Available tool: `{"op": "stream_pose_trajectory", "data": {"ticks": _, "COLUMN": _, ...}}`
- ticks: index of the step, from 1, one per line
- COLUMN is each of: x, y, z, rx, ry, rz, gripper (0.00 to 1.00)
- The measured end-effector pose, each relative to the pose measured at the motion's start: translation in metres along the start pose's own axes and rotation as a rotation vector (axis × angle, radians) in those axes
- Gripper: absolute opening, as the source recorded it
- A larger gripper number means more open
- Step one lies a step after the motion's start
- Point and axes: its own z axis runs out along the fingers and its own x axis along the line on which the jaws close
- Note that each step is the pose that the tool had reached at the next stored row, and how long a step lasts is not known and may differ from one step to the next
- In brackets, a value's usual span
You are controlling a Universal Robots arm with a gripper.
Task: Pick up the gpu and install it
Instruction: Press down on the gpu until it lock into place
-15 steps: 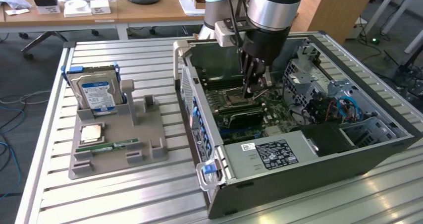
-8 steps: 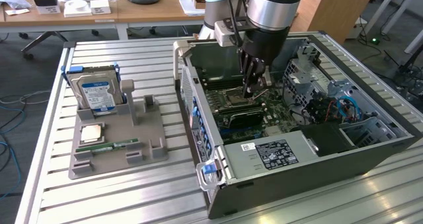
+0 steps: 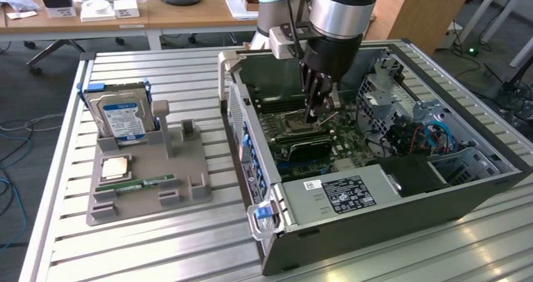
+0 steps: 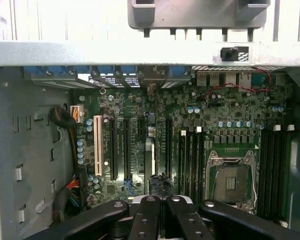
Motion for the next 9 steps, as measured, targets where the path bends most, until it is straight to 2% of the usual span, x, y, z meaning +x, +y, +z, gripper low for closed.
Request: {"op": "stream_pose_trajectory", "data": {"ticks": 9, "x": 0.000, "y": 0.0004, "z": 0.0157, "rx": 0.0001, "ry": -0.0001, "rz": 0.000, "gripper": 0.11}}
